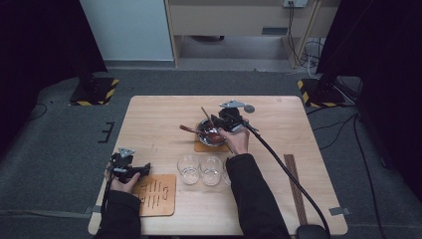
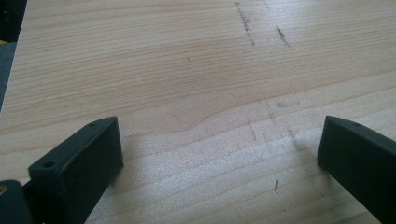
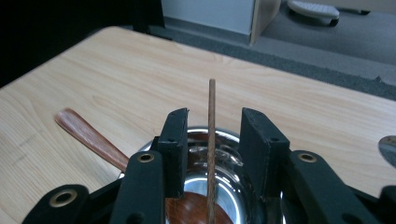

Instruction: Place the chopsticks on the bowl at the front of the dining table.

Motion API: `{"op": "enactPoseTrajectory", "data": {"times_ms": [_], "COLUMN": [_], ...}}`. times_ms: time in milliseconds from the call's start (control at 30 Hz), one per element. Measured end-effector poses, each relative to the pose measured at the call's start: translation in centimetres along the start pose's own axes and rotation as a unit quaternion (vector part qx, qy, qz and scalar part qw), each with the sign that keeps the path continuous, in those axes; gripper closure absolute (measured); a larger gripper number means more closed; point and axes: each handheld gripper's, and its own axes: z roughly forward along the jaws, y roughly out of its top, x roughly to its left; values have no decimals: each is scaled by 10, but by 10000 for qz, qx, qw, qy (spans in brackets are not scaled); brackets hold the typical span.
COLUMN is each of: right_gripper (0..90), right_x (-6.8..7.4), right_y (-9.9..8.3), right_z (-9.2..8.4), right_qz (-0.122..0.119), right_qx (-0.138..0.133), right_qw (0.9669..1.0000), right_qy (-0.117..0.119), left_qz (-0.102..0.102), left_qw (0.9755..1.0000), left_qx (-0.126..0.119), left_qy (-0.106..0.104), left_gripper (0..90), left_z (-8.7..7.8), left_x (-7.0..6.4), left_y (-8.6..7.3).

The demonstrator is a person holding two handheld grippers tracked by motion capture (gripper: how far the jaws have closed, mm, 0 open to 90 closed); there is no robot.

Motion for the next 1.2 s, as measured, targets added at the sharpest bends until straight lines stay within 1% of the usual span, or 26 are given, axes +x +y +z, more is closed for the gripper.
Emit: {"op": "enactPoseTrajectory", "data": {"times_ms": [233,500,600,800,1200], "right_gripper": [590,572,561,546,508], "right_x": [-5,-17,-22,-29,-38], "right_y": [10,12,10,6,-11], "right_z": [-20,-41,-52,-71,-105], "right_qz": [0,59,58,43,-38], "right_qx": [-209,-385,-486,-589,-713], "right_qw": [9998,9992,9987,9981,9972], "right_qy": [-35,-120,-136,-174,-224], "left_qz": [-1,0,0,0,0], "left_qw": [10000,10000,10000,10000,10000], "left_qx": [0,1,1,0,0], "left_qy": [0,0,1,1,2], "left_gripper": [0,0,0,0,0], "left_z": [0,0,0,0,0], "left_x": [0,0,0,0,0], "left_y": [0,0,0,0,0]}}
